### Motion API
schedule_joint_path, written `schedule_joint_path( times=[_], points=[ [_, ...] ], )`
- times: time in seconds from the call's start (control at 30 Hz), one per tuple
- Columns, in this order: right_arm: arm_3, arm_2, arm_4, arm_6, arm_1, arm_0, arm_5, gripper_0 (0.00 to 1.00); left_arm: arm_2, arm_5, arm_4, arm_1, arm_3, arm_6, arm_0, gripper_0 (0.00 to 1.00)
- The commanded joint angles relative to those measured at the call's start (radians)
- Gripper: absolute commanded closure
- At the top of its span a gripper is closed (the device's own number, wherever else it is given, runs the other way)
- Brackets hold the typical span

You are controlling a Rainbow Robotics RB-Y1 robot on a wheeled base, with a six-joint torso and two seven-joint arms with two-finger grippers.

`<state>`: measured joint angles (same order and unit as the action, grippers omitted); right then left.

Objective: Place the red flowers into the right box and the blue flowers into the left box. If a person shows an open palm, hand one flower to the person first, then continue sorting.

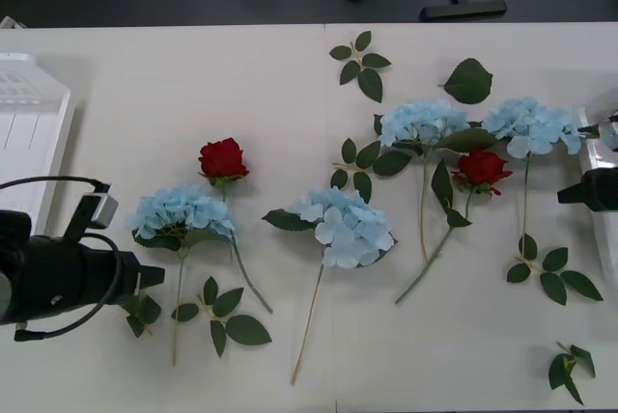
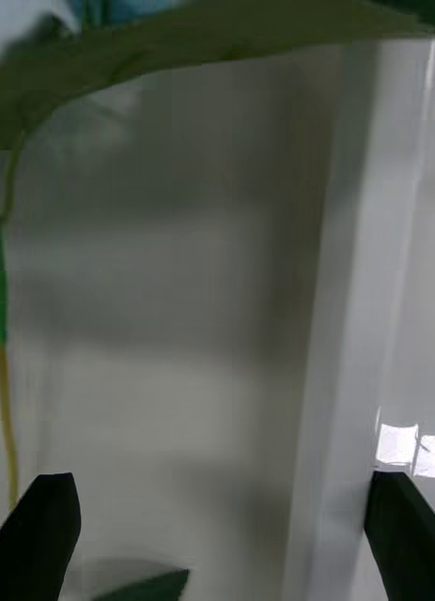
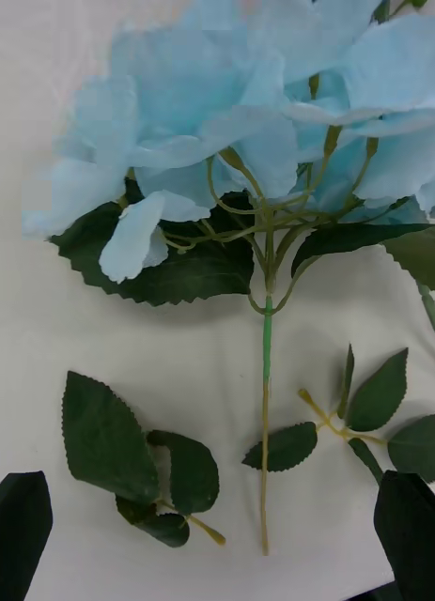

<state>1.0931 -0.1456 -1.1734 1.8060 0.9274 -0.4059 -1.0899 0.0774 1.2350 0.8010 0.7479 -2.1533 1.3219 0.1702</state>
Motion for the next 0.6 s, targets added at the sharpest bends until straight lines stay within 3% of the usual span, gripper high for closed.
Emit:
schedule_joint_path(
  times=[0.03,0.33,0.6],
  points=[
    [0.014,0.018,0.017,-0.054,-0.036,-0.082,-0.035,0.12,0.094,-0.011,-0.146,-0.047,-0.014,-0.135,-0.075,0.00],
    [0.014,0.038,0.115,-0.048,-0.036,-0.171,-0.082,0.13,0.199,-0.011,-0.289,-0.105,0.075,-0.159,-0.149,0.00],
    [0.030,0.021,0.124,-0.007,-0.045,-0.195,-0.148,0.13,0.277,-0.014,-0.355,-0.110,0.132,-0.168,-0.195,0.00]
  ],
)
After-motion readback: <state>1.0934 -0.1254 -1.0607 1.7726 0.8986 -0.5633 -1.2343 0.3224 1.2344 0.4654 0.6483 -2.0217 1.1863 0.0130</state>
